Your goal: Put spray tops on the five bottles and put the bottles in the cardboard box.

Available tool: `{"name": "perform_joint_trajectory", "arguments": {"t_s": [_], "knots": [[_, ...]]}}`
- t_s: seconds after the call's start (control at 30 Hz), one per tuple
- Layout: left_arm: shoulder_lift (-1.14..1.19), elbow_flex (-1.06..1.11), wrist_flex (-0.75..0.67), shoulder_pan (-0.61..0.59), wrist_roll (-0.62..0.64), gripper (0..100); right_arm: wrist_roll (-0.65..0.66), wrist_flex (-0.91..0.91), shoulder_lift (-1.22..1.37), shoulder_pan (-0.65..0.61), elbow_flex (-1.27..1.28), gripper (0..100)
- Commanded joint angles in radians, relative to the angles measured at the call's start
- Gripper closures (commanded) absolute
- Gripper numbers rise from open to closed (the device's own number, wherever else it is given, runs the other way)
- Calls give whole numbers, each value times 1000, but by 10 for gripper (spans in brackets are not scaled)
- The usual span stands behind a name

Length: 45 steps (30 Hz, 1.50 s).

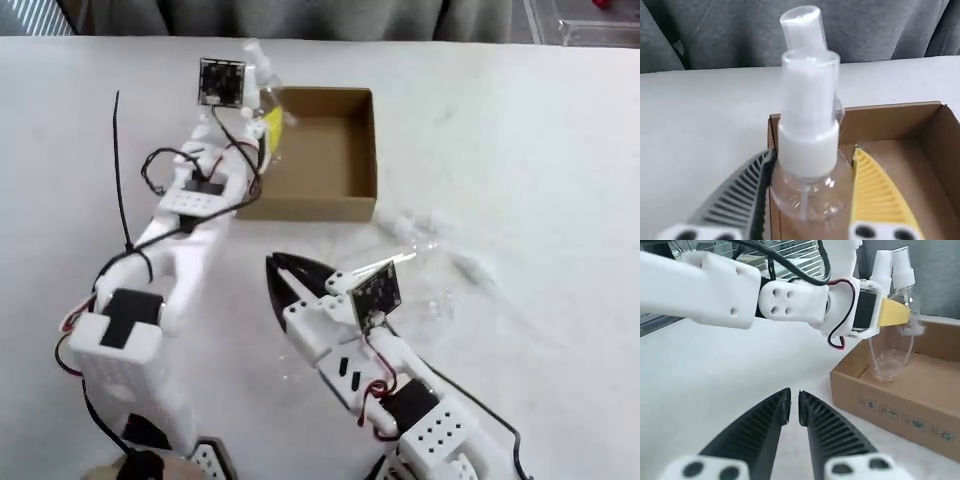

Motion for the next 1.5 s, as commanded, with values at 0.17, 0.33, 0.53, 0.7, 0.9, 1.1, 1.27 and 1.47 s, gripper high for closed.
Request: {"name": "perform_joint_trajectory", "arguments": {"t_s": [0.17, 0.33, 0.53, 0.7, 0.9, 1.1, 1.27, 1.47], "knots": [[36, -115, -23, -33, 5, 918, 11, 4, -10, -7, 12, 983], [62, -129, -23, -35, 5, 917, 11, 4, -10, -7, 12, 983], [64, -127, -23, -30, 5, 916, 11, 4, -10, -7, 12, 983], [59, -120, -23, -33, 5, 916, 11, 4, -10, -5, 12, 983], [59, -117, -21, -33, 5, 893, 11, 4, -10, -4, 12, 983], [59, -107, 11, -33, 12, 775, 11, 4, -10, -4, 12, 983], [58, -107, 14, -35, 12, 770, 11, 4, -10, -4, 12, 983], [56, -107, 14, -35, 12, 769, 11, 4, -10, -4, 12, 983]]}}
